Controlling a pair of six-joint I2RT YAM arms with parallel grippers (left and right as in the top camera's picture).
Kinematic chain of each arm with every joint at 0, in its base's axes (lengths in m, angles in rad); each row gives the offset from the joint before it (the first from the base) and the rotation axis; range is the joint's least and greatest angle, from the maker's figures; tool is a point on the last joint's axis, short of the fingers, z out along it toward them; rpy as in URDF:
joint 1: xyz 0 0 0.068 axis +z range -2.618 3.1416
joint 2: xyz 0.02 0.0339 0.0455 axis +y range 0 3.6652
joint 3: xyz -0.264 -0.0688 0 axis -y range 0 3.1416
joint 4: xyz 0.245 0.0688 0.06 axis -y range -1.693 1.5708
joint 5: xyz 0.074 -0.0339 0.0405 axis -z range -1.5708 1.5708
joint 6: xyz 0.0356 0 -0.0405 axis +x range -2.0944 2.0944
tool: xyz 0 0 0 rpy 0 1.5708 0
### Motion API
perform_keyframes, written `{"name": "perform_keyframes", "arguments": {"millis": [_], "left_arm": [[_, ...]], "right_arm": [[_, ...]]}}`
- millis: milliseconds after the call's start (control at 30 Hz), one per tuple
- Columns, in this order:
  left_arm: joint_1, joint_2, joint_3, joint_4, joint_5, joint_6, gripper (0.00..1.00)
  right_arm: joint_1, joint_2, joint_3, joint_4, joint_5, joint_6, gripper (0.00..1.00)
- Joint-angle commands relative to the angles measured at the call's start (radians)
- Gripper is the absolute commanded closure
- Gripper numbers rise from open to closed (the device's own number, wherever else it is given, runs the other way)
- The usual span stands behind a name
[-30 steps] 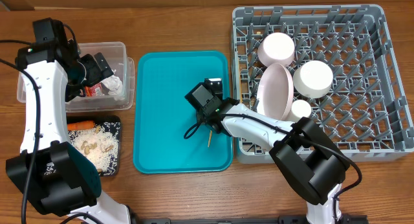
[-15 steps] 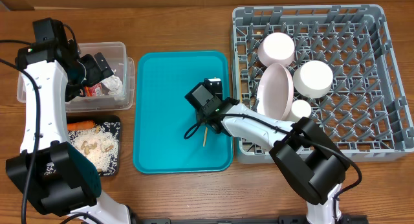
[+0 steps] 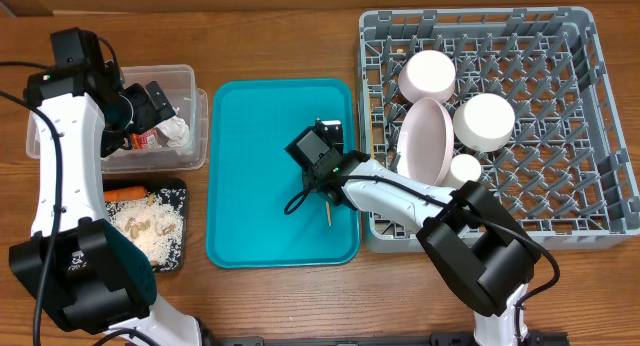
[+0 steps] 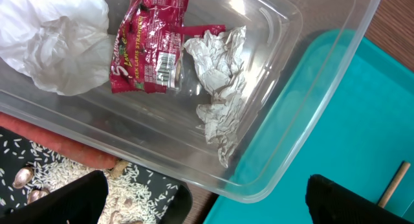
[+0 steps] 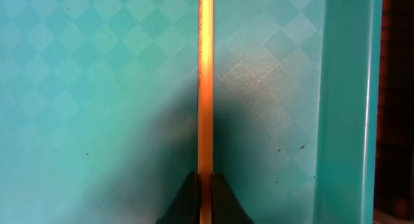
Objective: Sort waste into correct bins and load items into the dishwasher
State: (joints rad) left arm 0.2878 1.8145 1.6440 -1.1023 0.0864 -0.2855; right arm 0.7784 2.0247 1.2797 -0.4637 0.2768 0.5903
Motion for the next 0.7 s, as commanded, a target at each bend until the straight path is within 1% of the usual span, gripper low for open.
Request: {"name": "perform_keyframes", "arguments": {"millis": [0,100,467,533,600,667], "left_arm": [[-0.008,0.013,0.002,0.002,0.008,-0.003,0.00],[-0.008,0.013,0.002,0.002,0.008,-0.003,0.00],[-0.008,0.013,0.002,0.001,0.008,-0.002,0.00],[-0.008,0.013,0.002,0.002,0.008,-0.002,0.00],[-0.008,0.013,0.002,0.002,0.008,-0.002,0.00],[-0.008,0.013,0.002,0.002,0.008,-0.002,0.00]], "right_arm": [[-0.008,0.011,0.019,0.005,0.001,0.001,0.88],[-0.008,0.011,0.019,0.006,0.001,0.001,0.85],[-0.009,0.013,0.018,0.023,0.002,0.001,0.81],[-0.009,0.013,0.018,0.027,0.002,0.001,0.82],[-0.009,0.013,0.018,0.032,0.002,0.001,0.88],[-0.009,0.013,0.018,0.032,0.002,0.001,0.89]]}}
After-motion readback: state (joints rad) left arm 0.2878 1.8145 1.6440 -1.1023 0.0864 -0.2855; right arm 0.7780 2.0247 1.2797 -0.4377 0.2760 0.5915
